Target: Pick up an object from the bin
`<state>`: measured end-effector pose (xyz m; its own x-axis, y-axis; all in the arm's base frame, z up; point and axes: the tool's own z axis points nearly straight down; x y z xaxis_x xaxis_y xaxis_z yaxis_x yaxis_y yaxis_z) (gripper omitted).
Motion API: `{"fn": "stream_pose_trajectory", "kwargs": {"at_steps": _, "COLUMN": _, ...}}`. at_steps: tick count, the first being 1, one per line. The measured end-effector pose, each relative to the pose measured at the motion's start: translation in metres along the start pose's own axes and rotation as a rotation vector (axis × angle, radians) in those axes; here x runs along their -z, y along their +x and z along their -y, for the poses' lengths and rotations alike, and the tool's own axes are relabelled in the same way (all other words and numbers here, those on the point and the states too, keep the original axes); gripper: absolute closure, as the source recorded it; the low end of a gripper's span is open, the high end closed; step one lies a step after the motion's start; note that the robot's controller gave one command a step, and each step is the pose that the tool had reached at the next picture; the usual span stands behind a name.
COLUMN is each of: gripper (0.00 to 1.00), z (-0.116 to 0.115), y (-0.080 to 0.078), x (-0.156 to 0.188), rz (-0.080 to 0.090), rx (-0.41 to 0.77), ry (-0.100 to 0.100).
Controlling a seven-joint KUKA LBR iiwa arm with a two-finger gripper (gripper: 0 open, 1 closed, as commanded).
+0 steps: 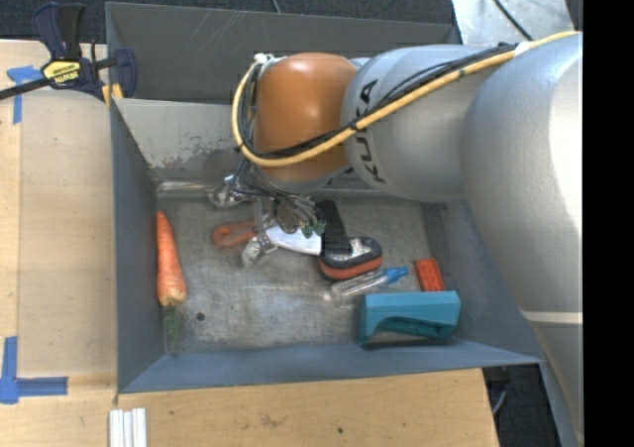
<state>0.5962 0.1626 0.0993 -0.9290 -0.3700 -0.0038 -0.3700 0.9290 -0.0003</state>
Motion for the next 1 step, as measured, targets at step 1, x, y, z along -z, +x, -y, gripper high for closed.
{"fn": "stream_pose_trajectory", "kwargs": {"at_steps": 1, "gripper": 1.00, "z": -0.0043, "y": 0.0213, "x": -0.0146, "rz": -0.001, "rx": 0.435, "ry": -0.001}}
